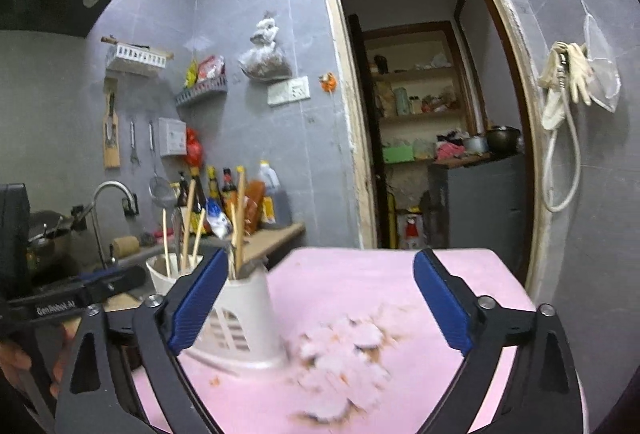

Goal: Organize utensils

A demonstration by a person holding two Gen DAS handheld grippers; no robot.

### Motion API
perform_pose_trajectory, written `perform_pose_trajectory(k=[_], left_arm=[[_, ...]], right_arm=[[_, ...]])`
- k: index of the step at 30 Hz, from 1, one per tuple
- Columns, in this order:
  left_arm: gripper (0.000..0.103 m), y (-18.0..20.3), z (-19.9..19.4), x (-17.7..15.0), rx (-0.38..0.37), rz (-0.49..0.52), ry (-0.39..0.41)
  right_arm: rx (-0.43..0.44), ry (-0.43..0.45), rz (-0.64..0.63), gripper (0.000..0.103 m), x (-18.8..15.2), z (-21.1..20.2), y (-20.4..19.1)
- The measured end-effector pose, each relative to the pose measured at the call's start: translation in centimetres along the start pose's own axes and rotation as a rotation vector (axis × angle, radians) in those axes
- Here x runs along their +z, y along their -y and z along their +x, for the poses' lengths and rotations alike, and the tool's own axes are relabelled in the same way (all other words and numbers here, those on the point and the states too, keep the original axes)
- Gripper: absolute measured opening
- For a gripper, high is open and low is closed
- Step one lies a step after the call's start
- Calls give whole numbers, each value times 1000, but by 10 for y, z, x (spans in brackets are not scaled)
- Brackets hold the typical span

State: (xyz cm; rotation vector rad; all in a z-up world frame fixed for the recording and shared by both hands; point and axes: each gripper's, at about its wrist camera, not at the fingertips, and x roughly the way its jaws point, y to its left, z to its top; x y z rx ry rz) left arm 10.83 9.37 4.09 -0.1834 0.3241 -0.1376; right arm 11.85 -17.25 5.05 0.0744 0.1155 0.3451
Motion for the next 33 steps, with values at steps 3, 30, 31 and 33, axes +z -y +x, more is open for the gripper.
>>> perform_pose_trajectory(k=[3,30,31,33], left_arm=[[87,7,-9,-7,7,22,13],[94,34,-41,-58,45,133,53],[94,34,-42,-59,43,133,54],[94,35,-42,-59,44,132,54]], right_arm=[[-29,-25,-10,101,-5,-17,7],[-242,-86,-79,103,-40,-88,15],[-243,-85,-79,103,-41,-88,15],[-242,-86,-79,103,-41,-88,15]])
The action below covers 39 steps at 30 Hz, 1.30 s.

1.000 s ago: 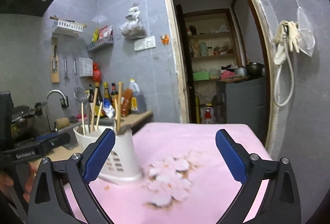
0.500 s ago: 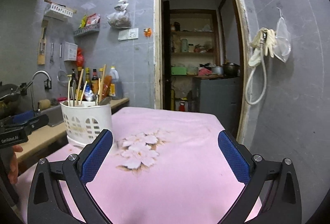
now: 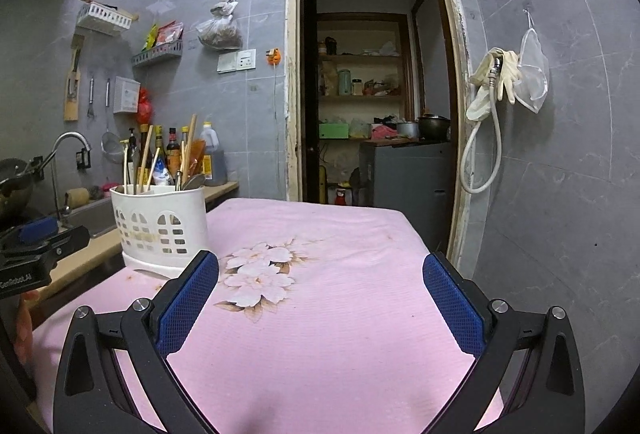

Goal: Organize utensils

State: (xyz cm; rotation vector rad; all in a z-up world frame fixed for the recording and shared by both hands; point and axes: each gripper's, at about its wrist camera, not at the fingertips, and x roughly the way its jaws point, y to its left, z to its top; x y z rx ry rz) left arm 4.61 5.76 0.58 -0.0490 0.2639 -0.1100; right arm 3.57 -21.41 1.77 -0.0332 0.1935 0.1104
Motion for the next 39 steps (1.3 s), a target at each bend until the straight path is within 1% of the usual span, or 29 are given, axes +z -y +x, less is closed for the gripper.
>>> perform_pose_trajectory(k=[39], left_arm=[[94,-3,-1,1,6,-13,-2]], right_arm=[[1,-10,2,103,-1,3,0]])
